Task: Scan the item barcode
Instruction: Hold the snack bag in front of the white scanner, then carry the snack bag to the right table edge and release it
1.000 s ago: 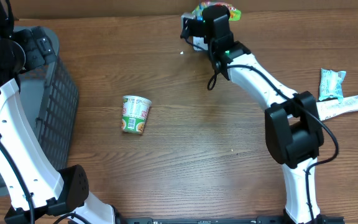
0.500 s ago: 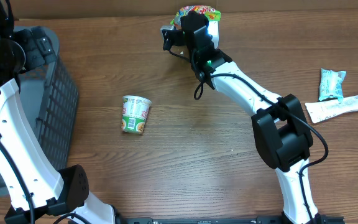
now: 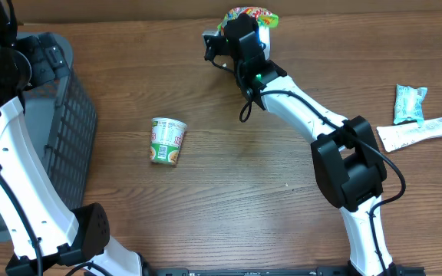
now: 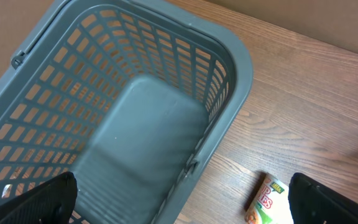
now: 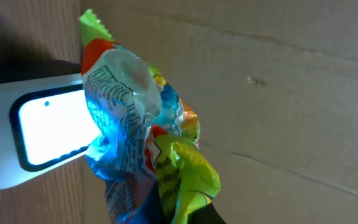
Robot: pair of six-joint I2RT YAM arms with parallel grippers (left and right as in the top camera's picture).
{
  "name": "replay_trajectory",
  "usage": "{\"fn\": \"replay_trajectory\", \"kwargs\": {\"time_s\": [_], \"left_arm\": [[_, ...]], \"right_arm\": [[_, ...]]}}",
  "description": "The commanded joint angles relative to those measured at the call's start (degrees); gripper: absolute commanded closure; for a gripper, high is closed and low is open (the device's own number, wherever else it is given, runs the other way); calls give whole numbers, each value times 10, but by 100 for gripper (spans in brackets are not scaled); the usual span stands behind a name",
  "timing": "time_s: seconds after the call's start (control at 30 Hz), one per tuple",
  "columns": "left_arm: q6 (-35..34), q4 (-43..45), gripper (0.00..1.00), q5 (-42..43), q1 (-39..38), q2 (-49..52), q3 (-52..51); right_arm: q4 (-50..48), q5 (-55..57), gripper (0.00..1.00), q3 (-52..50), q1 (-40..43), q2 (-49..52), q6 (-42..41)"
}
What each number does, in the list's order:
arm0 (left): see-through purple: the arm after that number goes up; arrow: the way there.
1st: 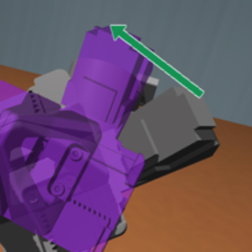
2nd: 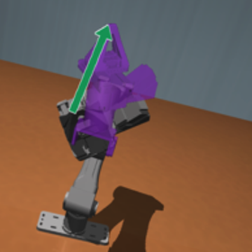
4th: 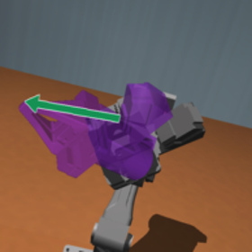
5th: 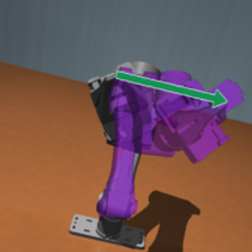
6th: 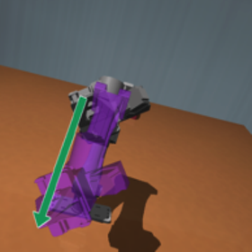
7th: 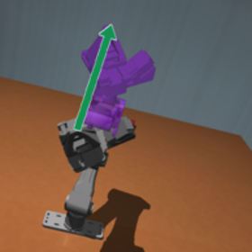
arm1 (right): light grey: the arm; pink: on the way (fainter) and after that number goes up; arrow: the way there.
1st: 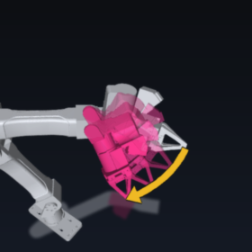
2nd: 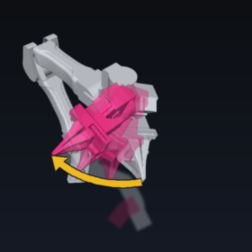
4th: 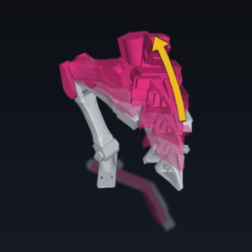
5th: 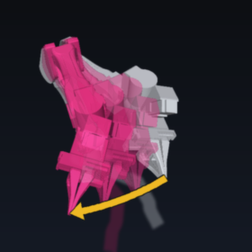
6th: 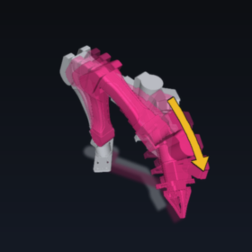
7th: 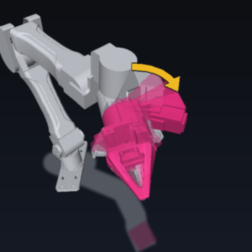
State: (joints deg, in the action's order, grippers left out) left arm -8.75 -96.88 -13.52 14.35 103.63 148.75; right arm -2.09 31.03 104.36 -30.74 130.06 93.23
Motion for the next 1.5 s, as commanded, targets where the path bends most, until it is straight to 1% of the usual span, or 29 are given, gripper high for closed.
{"fn": "replay_trajectory", "kwargs": {"time_s": [0.0, 0.1, 0.17, 0.23, 0.27, 0.3, 0.37, 0.4, 0.43, 0.5, 0.53, 0.57, 0.63, 0.7, 0.8, 0.87, 0.9, 0.97, 1.1, 1.17, 1.33, 1.47], "left_arm": [[9, 1, 0, 0, -1, 1, 1], [9, 1, 0, 0, -1, 1, 1], [9, 1, 0, 0, -1, 1, 1], [9, 1, 0, 0, -1, 1, 1], [9, 1, 0, 0, -1, 1, 1], [9, 1, 0, 0, -1, 1, 1], [9, 1, 0, 0, -1, 1, 1], [9, 1, 0, 0, -1, 1, 1], [9, 1, 0, 0, -1, 1, 1], [9, 1, 0, 0, -1, 1, 1], [9, 1, 1, 0, -1, 1, 1], [9, 1, 1, 0, -1, 1, 1], [9, 1, 1, 0, -1, 1, 1], [9, 1, 0, 0, -1, 1, 1], [9, 1, 0, 0, -1, 1, 1], [9, 1, 0, 0, -1, 1, 1], [9, 1, 1, 0, -1, 1, 1], [9, 1, 0, 0, -1, 1, 1], [9, 1, 0, 0, -1, 1, 1], [9, 1, 0, 0, -1, 1, 1], [9, 1, 0, 0, -1, 1, 1], [9, 1, 0, 0, -1, 1, 1]], "right_arm": [[29, 9, 96, 21, 4, -26, -1], [40, 7, 96, 21, 4, -40, -2], [40, 2, 96, 21, 3, -53, -31], [94, -39, 96, 21, -3, -91, -134], [123, -59, 96, 21, -4, -105, -162], [170, -97, 96, 21, -4, -131, -205], [232, -153, 96, 21, -4, -174, -286], [273, -193, 96, 21, -4, -211, -362], [287, -205, 96, 21, -3, -225, -396], [346, -234, 96, 21, 1, -302, -634], [368, -234, 96, 21, 4, -326, -718], [386, -234, 96, 21, 7, -342, -769], [466, -238, 96, 21, 25, -396, -929], [538, -238, 96, 21, 54, -432, -1036], [642, -238, 96, 21, 120, -461, -1152], [713, -238, 96, 21, 182, -464, -1227], [756, -238, 96, 17, 236, -461, -1265], [779, -239, 96, -7, 309, -457, -1285], [755, -239, 96, -85, 419, -455, -1294], [724, -257, 96, -139, 468, -455, -1299], [604, -351, 96, -308, 605, -455, -1288], [523, -402, 96, -379, 663, -455, -1263]]}}
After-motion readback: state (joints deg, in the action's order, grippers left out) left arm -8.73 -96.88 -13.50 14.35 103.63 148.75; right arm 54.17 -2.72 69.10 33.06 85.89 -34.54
